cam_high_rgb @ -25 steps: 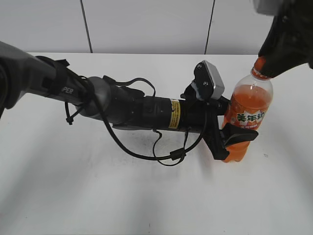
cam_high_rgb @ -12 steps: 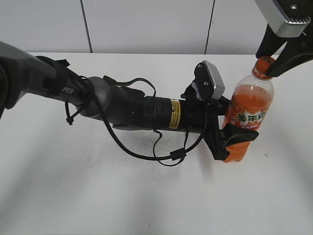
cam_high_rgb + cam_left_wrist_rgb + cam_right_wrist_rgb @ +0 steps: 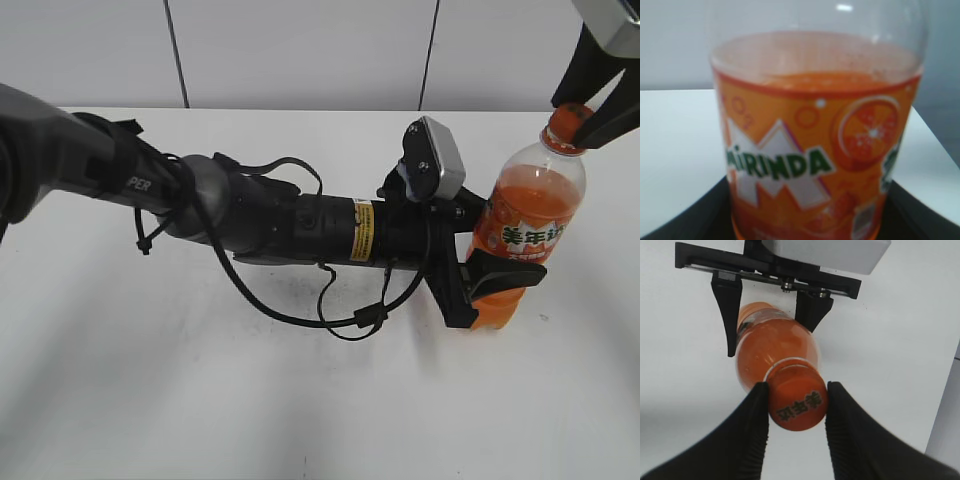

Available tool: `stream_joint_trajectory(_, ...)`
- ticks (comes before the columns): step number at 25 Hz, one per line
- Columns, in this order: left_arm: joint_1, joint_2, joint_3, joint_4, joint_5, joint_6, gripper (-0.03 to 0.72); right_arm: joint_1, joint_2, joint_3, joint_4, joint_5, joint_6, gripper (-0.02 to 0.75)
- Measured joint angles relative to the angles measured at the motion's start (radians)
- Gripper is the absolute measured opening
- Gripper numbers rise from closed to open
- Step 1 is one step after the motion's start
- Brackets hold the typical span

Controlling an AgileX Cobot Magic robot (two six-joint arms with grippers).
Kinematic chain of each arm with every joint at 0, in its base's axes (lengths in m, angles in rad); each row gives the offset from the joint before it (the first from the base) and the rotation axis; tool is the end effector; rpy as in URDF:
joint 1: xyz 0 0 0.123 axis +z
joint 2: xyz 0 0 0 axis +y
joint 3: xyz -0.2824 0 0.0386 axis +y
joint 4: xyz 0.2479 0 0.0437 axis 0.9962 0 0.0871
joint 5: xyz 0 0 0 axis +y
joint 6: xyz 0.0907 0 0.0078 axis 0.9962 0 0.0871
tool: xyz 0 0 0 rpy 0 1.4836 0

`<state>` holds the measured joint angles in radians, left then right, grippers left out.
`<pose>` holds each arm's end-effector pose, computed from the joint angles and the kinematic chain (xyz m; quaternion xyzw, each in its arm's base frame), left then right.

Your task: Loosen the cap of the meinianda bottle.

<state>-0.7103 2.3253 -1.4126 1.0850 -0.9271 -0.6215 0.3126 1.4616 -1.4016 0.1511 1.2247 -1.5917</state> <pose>0.3143 -0.3551 0.1157 0.5391 0.5507 -0.4295 0.4708 0.2727 0.1017 0.3528 -0.7913 0.5780 -0.0507 0.1929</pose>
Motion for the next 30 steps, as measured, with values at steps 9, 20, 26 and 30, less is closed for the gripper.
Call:
stream_joint_trajectory(9, 0.000, 0.002, 0.001, 0.005, 0.043, -0.006, 0.426, 0.000, 0.052, 0.000, 0.024, -0.017, 0.001, 0.262)
stream_joint_trajectory(20, 0.001, 0.003, 0.002, 0.009, 0.057, -0.008, 0.426, 0.000, 0.064, 0.000, 0.033, -0.022, 0.040, 0.297)
stream_joint_trajectory(26, 0.001, 0.003, 0.002, 0.001, 0.062, -0.013, 0.426, 0.000, 0.063, -0.003, 0.071, -0.026, 0.075, 0.519)
stream_joint_trajectory(30, 0.001, 0.003, 0.002, 0.000, 0.063, -0.013, 0.426, 0.000, 0.047, -0.003, 0.071, -0.026, 0.136, 0.542)
